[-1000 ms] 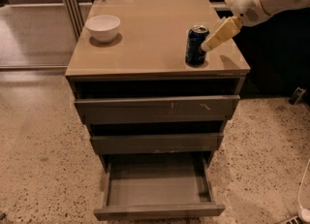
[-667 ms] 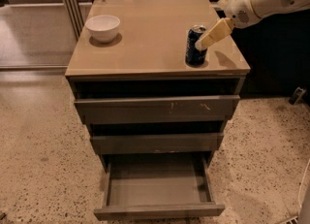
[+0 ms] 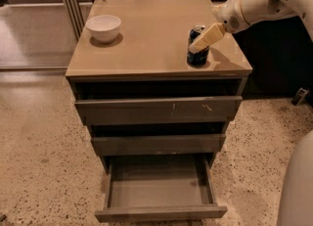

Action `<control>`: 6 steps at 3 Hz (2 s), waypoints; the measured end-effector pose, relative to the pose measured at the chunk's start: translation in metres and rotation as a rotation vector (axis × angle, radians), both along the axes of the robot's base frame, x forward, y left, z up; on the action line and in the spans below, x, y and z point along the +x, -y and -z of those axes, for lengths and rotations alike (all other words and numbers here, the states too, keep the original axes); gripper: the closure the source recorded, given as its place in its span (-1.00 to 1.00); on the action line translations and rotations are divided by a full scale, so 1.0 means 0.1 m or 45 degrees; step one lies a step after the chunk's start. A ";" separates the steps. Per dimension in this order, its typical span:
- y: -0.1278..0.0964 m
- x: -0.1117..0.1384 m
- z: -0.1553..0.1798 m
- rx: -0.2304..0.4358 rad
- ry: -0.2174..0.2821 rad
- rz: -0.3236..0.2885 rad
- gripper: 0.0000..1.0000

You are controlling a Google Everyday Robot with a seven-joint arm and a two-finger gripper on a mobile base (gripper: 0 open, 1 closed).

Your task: Place pepsi can into bottom drawer

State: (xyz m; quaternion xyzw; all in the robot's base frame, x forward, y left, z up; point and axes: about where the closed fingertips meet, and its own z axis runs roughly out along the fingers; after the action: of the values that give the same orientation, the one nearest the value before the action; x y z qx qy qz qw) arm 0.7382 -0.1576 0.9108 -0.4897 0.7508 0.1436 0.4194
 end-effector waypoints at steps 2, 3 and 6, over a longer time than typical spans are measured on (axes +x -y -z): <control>-0.03 0.07 0.24 -0.017 -0.072 -0.001 -1.00; -0.03 0.07 0.25 -0.017 -0.073 -0.002 -0.64; -0.12 -0.07 0.18 -0.006 -0.066 -0.083 0.76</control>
Offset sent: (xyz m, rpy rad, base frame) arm 0.0068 -0.0041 -0.0352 -0.0347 0.0933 -0.0112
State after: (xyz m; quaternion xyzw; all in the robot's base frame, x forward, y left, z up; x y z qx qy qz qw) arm 0.7307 -0.1452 0.8926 -0.5111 0.7452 0.1682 0.3938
